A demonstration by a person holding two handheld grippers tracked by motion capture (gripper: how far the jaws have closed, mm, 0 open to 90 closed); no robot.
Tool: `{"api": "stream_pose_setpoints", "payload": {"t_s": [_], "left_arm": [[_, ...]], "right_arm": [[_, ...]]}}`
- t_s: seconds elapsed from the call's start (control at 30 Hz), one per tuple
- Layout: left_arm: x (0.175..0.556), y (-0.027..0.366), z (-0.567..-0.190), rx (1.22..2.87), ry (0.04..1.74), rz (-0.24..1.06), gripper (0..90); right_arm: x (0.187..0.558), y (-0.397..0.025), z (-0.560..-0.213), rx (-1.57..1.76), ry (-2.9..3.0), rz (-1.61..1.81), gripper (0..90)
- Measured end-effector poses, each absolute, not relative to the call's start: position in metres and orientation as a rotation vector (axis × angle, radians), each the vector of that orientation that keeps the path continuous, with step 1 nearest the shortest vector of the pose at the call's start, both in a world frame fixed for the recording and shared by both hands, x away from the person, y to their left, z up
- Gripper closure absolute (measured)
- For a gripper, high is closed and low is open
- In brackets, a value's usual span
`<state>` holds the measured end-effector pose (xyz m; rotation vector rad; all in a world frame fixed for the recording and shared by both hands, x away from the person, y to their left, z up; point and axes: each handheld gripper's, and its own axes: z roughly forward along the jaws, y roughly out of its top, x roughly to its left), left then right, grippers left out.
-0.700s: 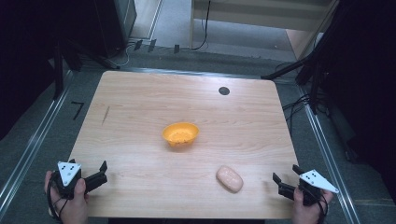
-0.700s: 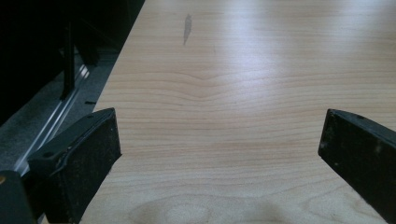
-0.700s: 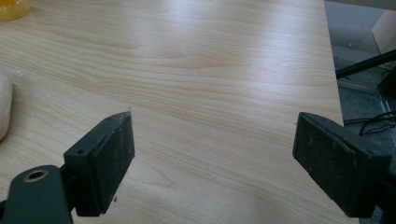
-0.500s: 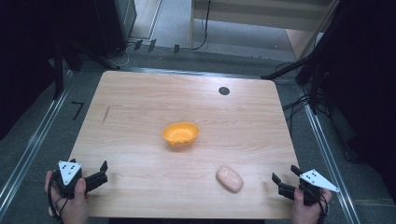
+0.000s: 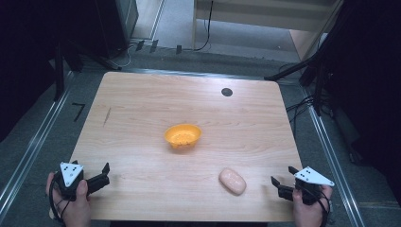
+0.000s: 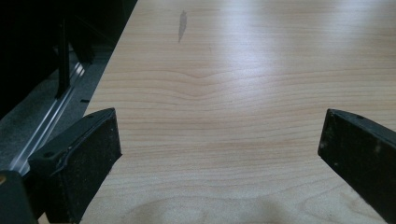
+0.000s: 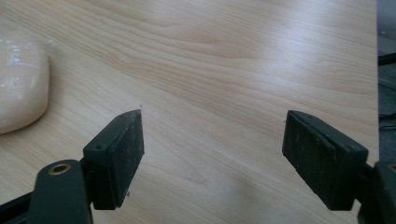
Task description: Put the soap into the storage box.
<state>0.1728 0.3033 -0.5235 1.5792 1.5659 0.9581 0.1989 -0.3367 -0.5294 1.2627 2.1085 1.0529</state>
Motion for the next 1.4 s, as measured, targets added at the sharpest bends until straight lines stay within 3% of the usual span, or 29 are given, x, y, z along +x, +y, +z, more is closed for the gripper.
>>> {"api": "stream_pose_setpoints", "payload": {"t_s": [0.7,1.4], "left_arm": [[0.173,0.304,-0.523,1.584,1.572,0.957,0.0],[0.173,0.302,-0.524,1.588,1.570,0.962,0.0]], "right_arm": [[0.214,-0.308,-0.518,1.172,2.333,0.974,30.4],[0.222,-0.284,-0.516,1.146,2.484,0.944,28.2]]}}
